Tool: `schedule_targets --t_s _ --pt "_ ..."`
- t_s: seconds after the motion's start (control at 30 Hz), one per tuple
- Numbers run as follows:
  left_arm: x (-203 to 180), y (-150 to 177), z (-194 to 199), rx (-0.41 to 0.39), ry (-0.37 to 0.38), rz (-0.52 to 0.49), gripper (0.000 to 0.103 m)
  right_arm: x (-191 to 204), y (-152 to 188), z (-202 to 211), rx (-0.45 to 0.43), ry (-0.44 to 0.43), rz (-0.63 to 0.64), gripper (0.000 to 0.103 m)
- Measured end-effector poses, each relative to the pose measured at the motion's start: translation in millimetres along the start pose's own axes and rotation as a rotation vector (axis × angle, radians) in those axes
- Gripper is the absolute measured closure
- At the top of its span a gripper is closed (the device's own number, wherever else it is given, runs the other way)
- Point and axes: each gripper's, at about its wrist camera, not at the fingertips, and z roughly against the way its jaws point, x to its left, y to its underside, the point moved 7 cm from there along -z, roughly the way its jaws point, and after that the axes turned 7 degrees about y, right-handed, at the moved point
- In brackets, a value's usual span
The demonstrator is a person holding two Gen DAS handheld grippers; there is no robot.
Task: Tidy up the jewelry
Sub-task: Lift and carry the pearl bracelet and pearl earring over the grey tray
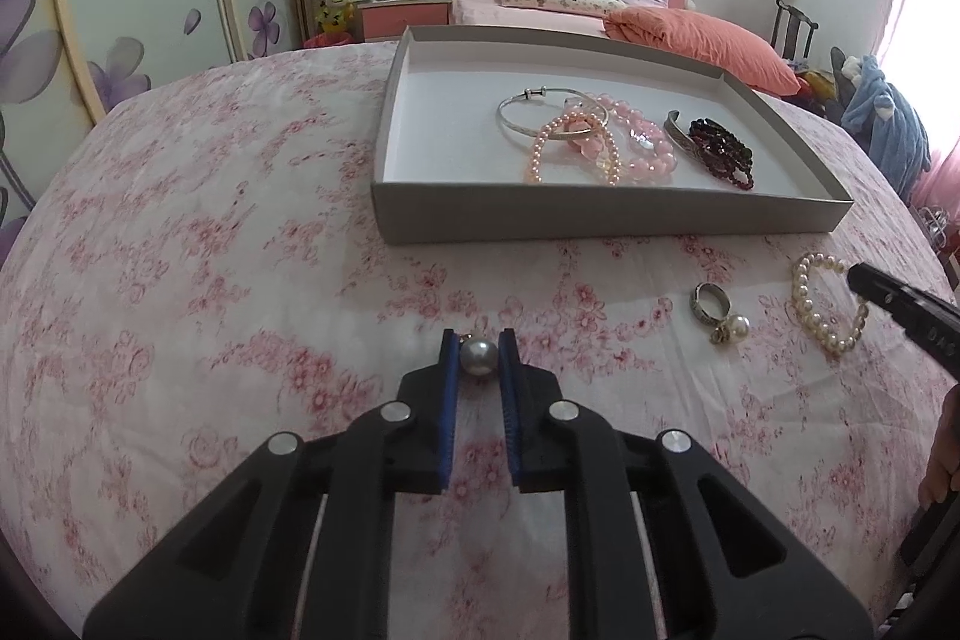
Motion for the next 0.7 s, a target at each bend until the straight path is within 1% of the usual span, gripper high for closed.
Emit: schedule_targets --t_s 0.13,0.23,0.3,0.53,0.6,0.7 --pt "1 0 9 -0.032 0.011 0.025 0.089 11 -7 21 -0.071 -0.056 -0.012 0.093" --pt "-1 -5 22 -0.092 0.013 0.031 0.089 17 -11 32 -0.11 -0.088 -0.026 0.093" --pt "-3 -10 36 -0.149 0.005 0.027 0.089 19 -14 37 -0.129 -0.103 -0.033 0.093" --pt "-14 -21 71 -0.306 -0.037 -0.022 0.089 21 -20 52 -0.185 -0.117 -0.047 0.093" --pt "-18 -22 82 -0.355 -0.03 -0.031 0.089 21 -22 57 -0.204 -0.111 -0.047 0.093" --pt "-22 -24 91 -0.395 -0.027 -0.046 0.089 23 -23 65 -0.234 -0.106 -0.041 0.093"
